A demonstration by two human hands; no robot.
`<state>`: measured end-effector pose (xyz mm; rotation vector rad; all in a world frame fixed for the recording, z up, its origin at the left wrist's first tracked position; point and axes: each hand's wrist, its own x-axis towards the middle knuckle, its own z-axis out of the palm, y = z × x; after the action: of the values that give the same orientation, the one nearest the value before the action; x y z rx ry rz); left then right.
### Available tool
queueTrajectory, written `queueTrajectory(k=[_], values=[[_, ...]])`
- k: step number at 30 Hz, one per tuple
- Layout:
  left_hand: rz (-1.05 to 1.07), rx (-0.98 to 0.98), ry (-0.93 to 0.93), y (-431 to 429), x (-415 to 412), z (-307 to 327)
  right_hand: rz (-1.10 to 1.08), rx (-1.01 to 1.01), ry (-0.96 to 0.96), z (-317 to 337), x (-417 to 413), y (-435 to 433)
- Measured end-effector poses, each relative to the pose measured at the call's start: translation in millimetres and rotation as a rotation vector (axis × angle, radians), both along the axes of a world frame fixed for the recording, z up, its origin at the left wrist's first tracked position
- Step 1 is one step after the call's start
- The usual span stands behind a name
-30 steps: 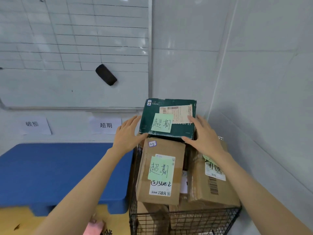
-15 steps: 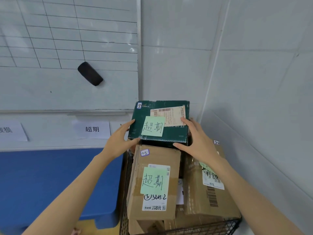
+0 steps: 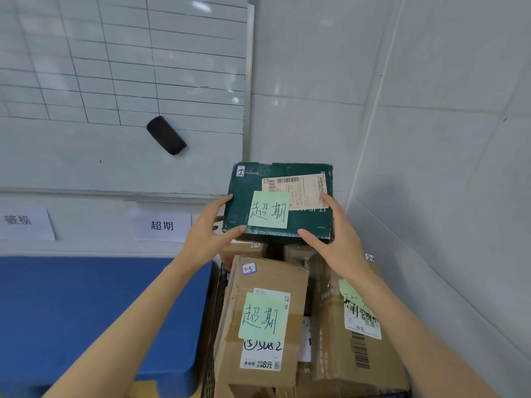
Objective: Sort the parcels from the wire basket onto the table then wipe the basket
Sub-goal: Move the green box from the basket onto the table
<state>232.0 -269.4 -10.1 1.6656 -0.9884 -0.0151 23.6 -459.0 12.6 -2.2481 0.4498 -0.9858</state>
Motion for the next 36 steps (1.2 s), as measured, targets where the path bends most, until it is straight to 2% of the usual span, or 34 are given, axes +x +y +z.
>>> queueTrajectory(k=[5,11,26,36], values=[[-0.001,-0.127,-0.026,11.2,-15.4,25.0,0.058,0.091,-0.118,16.8,0.6,7.2],[0.019,-0.231,-0.034,32.6,-32.5,42.1,0.138,0.096,-0.15,27.5,1.3,17.6],[0.248,-0.246,-0.057,115.1,-62.2,48.2,0.36,0.099,-0.15,36.2,26.6,71.5],[0.281,-0.291,0.039,180.4,-53.2,40.1,0.443,0.055,-0.149,35.7,63.9,126.1]])
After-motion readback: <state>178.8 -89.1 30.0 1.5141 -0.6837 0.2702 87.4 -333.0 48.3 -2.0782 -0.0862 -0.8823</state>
